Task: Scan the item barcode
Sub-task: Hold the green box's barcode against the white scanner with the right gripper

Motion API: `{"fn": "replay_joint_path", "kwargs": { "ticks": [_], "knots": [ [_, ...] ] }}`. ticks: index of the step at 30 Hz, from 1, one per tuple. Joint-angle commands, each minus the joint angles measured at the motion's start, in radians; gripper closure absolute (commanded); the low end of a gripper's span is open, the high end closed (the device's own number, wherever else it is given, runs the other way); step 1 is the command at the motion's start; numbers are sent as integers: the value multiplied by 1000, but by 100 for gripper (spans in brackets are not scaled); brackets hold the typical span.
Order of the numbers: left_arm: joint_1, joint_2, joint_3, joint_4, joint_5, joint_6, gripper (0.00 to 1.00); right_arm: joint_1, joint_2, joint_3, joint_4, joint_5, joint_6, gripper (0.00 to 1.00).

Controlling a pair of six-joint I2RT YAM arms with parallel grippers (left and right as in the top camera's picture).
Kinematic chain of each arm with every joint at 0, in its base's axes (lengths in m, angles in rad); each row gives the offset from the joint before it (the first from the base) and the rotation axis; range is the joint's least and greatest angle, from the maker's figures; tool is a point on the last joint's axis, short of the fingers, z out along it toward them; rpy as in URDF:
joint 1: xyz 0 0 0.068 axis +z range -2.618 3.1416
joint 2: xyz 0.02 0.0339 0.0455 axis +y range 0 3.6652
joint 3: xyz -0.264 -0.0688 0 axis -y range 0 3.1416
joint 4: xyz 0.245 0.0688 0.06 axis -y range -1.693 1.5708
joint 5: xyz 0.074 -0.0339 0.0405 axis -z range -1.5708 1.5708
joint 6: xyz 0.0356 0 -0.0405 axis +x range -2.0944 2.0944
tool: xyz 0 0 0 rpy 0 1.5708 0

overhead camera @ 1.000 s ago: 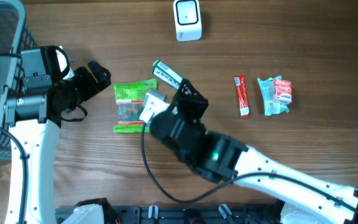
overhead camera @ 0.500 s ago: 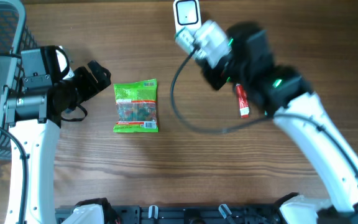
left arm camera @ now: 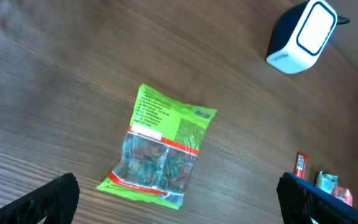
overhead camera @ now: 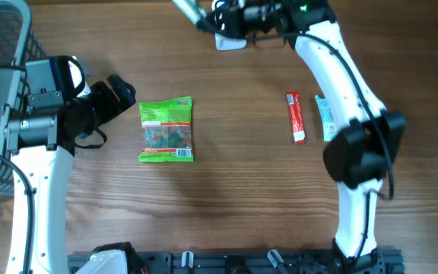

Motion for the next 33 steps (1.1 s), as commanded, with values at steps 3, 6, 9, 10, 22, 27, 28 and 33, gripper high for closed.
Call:
{"fn": "replay_joint_path", "kwargs": {
  "ticks": [3,6,9,10,22,27,28,33],
  "knots": [
    [6,0,12,3,-5,9,0,-83,205,21,587,-318,661,96],
    [6,0,12,3,-5,9,0,-107,295,20,800,-288,833,96],
    [6,0,12,3,-5,9,0,-120,355,17,795,-257,828,96],
    [6,0,12,3,-5,9,0,-124,372,14,795,-254,828,95],
    [6,0,12,3,-5,9,0,-169,462,10,660,-112,854,96],
    [6,0,12,3,-5,9,0,-169,462,10,594,-43,846,96],
    [6,0,12,3,-5,9,0,-169,462,10,594,-43,846,96],
    [5,0,12,2,-5,9,0,-169,462,10,592,-44,853,96]
  ]
}}
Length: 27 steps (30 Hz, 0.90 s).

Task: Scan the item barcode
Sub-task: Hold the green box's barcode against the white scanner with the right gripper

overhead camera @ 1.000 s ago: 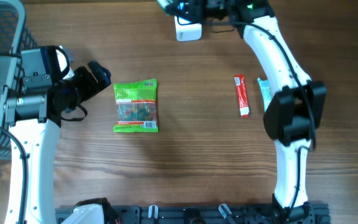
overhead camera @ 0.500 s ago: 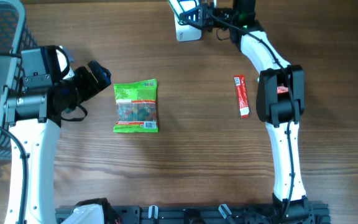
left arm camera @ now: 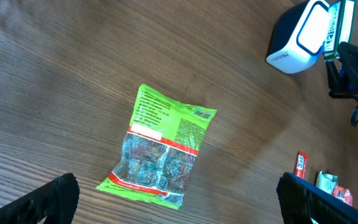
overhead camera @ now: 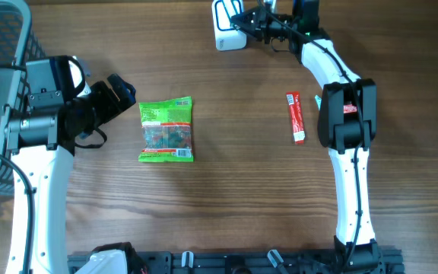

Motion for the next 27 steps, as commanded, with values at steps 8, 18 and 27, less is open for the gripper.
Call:
{"fn": "replay_joint_path", "kwargs": {
  "ticks": [8,18,27],
  "knots": [
    [6,-2,11,3,-6,9,0,0,23,3,-80,-19,29,96],
    [6,-2,11,3,-6,9,0,-3,-11,3,-75,-105,-61,96],
    [6,-2,11,3,-6,9,0,-3,-367,3,-832,199,-663,95]
  ]
}}
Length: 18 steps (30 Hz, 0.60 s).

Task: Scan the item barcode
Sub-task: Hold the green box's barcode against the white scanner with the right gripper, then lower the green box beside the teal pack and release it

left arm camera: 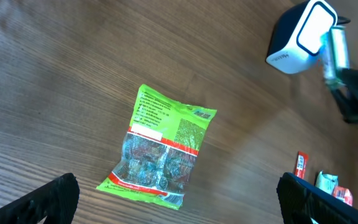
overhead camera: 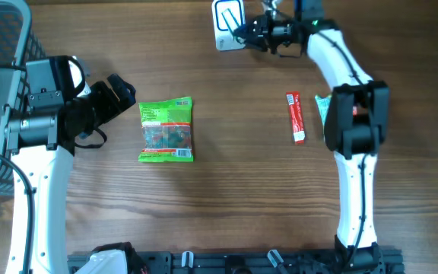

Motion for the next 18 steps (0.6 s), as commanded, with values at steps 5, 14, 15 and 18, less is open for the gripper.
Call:
{"fn": "replay_joint_path", "kwargs": {
  "ticks": [5,14,15,18],
  "knots": [
    [6,-2,11,2,-6,9,0,-3,-332,13,-627,325,-644,95],
    [6,-2,11,2,-6,9,0,16,-342,-163,-948,837,-590,95],
    [6,-2,11,2,-6,9,0,16,-342,-211,-937,915,-539,96],
    [6,-2,11,2,-6,9,0,16,-342,-294,-917,1012,-491,95]
  ]
}}
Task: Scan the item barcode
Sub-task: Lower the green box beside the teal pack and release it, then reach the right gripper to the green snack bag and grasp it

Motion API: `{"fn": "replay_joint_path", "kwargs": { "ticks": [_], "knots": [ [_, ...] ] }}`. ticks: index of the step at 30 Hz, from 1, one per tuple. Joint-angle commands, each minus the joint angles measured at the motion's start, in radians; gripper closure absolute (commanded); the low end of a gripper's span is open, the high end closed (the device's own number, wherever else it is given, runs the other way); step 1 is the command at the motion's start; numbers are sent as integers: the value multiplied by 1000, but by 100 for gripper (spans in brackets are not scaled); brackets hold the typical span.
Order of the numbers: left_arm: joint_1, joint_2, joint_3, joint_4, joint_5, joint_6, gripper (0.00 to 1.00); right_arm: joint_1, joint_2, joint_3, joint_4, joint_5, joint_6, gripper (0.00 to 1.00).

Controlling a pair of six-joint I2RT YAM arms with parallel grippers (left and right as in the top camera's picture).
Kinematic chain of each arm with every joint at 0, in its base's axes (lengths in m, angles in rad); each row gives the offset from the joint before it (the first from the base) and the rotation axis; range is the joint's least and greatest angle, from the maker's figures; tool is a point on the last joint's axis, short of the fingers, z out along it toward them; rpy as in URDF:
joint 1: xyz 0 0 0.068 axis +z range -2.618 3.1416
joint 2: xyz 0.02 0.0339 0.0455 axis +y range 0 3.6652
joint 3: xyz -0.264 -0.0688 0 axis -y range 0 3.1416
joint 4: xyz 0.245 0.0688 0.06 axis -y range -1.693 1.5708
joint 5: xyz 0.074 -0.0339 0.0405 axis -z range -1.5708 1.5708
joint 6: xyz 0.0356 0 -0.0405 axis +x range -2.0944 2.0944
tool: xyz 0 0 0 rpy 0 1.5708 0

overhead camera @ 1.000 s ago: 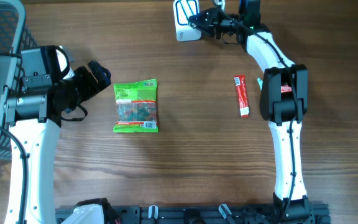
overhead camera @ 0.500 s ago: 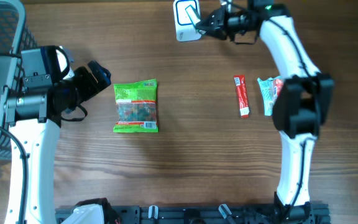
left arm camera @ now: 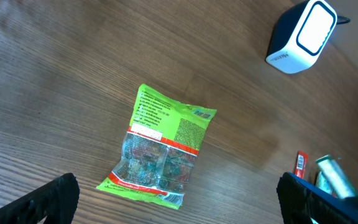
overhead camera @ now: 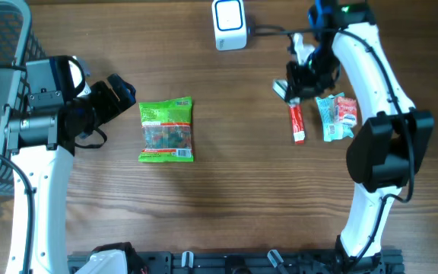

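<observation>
The white barcode scanner (overhead camera: 229, 23) (left arm camera: 301, 37) stands at the far edge of the table. My right gripper (overhead camera: 289, 87) hangs to its right and nearer me, over the top end of a red stick packet (overhead camera: 296, 120) (left arm camera: 300, 163). It is shut on a small pale packet (overhead camera: 280, 90) (left arm camera: 330, 177). A green candy bag (overhead camera: 166, 129) (left arm camera: 160, 147) lies flat left of centre. My left gripper (overhead camera: 120, 94) (left arm camera: 179, 202) is open just left of the bag, with nothing between its fingers.
A teal and red packet (overhead camera: 334, 116) lies right of the red stick, beside the right arm. A grey wire basket (overhead camera: 2, 46) stands at the far left behind the left arm. The scanner's cable (overhead camera: 268, 31) runs along the back of the table.
My right gripper has moved from beside the scanner to the right and nearer, now above the red stick, with the pale packet still in it. The left arm and green bag have not moved.
My right gripper first held the pale packet high at the far edge, by the scanner. Then it held the packet in front of the scanner's face, and was still there a moment later. Now it is away over the red stick. The left gripper stayed open throughout.
</observation>
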Motion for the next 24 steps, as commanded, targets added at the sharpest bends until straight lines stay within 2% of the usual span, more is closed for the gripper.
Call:
{"fn": "replay_joint_path", "kwargs": {
  "ticks": [1,2,3,4,5,10,14,18,19,23,24],
  "knots": [
    [6,-2,11,2,-6,9,0,4,18,-80,18,198,74,95],
    [6,-2,11,2,-6,9,0,4,18,-91,19,211,74,92],
    [6,-2,11,2,-6,9,0,4,18,-98,22,212,72,78],
    [6,-2,11,2,-6,9,0,4,18,-100,21,212,72,29],
    [6,-2,11,2,-6,9,0,4,18,-100,21,212,69,0],
    [6,-2,11,2,-6,9,0,11,-8,-65,23,280,47,0],
    [6,-2,11,2,-6,9,0,46,-119,-53,41,275,51,0],
    [6,-2,11,2,-6,9,0,159,-242,-53,155,134,51,0],
    [6,-2,11,2,-6,9,0,217,-267,-53,229,27,56,0],
    [6,-2,11,2,-6,9,0,315,-259,-77,397,-169,125,0],
    [6,-2,11,2,-6,9,0,338,-254,-99,452,-180,133,5]
  ]
}}
